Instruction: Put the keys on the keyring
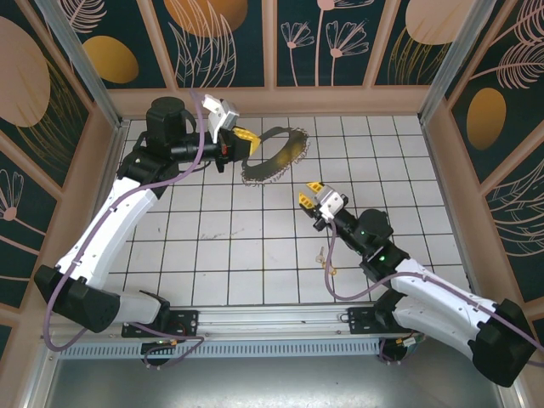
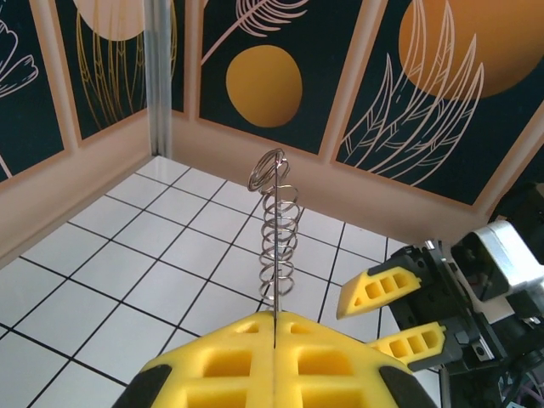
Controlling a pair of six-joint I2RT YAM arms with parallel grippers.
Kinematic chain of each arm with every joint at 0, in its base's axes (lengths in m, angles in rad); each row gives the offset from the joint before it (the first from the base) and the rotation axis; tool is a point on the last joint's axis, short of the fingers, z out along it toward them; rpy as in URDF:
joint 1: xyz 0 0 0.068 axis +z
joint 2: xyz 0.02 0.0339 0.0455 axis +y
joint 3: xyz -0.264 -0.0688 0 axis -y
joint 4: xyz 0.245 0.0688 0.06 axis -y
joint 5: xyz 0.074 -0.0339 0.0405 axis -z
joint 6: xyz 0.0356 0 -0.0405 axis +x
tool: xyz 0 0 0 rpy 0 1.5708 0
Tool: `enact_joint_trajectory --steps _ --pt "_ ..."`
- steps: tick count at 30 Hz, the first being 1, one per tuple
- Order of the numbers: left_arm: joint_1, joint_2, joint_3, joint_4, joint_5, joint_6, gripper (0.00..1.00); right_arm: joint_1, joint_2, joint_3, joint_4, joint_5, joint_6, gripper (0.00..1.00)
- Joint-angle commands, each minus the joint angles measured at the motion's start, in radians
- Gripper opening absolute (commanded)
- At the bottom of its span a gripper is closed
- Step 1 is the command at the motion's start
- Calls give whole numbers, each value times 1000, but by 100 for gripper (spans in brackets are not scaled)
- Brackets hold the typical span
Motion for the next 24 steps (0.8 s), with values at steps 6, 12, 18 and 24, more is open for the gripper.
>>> enact_joint_trajectory --steps 6,12,18,24 --pt "2 -18 40 28 47 22 0 57 83 9 213 52 -78 24" --pt "2 -9 48 -6 57 33 0 58 151 30 268 59 -73 19" --pt "2 -6 52 -29 50 36 0 58 197 31 344 60 -59 16" --pt "2 -5 53 -31 47 33 0 57 221 52 364 58 -70 13"
